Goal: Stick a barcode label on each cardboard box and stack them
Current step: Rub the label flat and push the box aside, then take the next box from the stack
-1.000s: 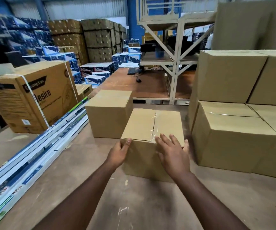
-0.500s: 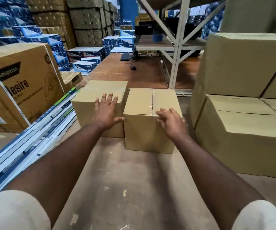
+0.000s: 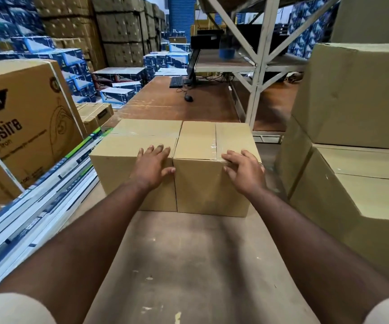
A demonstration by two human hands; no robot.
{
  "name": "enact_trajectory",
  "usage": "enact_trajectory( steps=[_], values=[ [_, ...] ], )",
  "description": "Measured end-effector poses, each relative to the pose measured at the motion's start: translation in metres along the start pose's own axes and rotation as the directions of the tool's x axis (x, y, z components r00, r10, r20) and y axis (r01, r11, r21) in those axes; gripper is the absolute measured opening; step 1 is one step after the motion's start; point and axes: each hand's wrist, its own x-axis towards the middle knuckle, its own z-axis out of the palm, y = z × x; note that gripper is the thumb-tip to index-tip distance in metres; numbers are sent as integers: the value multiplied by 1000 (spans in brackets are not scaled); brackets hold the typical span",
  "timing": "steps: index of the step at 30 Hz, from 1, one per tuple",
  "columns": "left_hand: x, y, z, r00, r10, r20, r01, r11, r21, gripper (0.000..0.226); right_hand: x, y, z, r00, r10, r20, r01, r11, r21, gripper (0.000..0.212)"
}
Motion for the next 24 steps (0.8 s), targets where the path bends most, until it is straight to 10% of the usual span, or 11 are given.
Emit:
enact_trajectory(
  steps=[14, 19, 24],
  values=[
    [7, 18, -5, 999, -1, 35, -2, 997, 73, 55, 6, -2, -7, 995, 4, 102, -1, 1000, -27, 42],
    [-20, 40, -12, 1000, 2, 0, -2, 998, -68, 76, -14, -9, -29, 981, -114, 157, 148, 964, -222, 79],
    [-112, 132, -4, 964, 57, -261, -201, 798, -568, 50, -135, -19, -32, 962, 47, -269, 84, 887, 455, 63]
  ],
)
